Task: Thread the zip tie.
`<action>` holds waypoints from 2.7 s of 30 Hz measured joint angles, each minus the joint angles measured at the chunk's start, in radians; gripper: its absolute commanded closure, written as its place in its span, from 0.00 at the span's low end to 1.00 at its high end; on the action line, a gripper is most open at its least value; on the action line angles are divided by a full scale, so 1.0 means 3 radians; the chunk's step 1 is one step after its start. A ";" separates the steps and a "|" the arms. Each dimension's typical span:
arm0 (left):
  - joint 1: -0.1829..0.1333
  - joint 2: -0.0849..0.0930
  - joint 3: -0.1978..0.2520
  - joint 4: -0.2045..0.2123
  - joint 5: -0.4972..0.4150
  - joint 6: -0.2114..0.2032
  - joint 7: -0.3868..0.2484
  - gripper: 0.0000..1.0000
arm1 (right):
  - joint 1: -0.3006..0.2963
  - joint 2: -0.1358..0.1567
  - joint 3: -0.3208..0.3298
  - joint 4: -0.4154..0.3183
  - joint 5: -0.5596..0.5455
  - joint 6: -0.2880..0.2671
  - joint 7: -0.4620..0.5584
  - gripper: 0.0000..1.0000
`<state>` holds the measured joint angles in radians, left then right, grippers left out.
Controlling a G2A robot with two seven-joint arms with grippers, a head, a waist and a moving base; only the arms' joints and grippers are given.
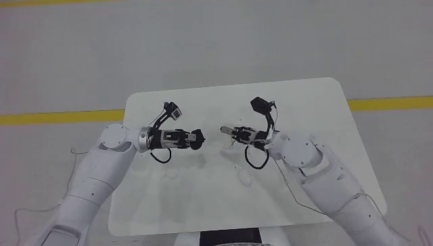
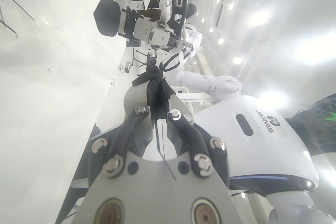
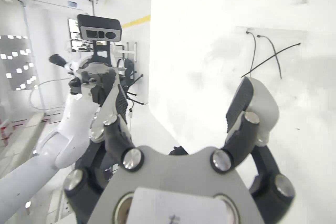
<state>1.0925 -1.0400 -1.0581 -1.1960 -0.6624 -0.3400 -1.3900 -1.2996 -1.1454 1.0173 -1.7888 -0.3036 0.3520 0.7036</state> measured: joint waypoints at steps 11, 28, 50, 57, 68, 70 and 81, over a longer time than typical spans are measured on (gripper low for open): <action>0.0000 0.0000 0.0000 0.0000 0.0000 0.0000 0.0000 1.00 | 0.0452 -0.0255 -0.0320 0.0502 -0.1019 -0.0040 0.0431 0.00; 0.0000 0.0000 0.0000 0.0000 0.0000 0.0000 0.0000 1.00 | 0.0668 -0.0315 -0.0553 0.0532 -0.1775 -0.0039 0.0930 0.00; 0.0000 0.0000 0.0000 0.0000 0.0000 0.0000 0.0000 1.00 | 0.0900 -0.0603 -0.0689 0.0759 -0.2136 -0.0079 0.1703 0.00; 0.0000 0.0000 0.0000 0.0000 0.0000 0.0000 0.0000 1.00 | 0.1029 -0.0679 -0.0837 0.0876 -0.2118 -0.0038 0.1778 0.00; 0.0000 0.0000 0.0000 0.0000 0.0000 0.0000 0.0000 1.00 | 0.1050 -0.0709 -0.0865 0.0993 -0.2114 -0.0047 0.1678 0.00; 0.0000 0.0000 0.0000 0.0000 0.0000 0.0000 0.0000 1.00 | 0.1049 -0.0720 -0.0869 0.1017 -0.2123 -0.0041 0.1651 0.00; 0.0000 0.0000 0.0000 0.0000 0.0000 0.0000 0.0000 1.00 | 0.1068 -0.0840 -0.0779 0.1195 -0.2291 -0.0040 0.1693 0.70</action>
<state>1.0925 -1.0400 -1.0581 -1.1960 -0.6624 -0.3400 -1.3900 -0.9792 -1.3974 0.7837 -1.4301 -0.9910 0.3400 1.2115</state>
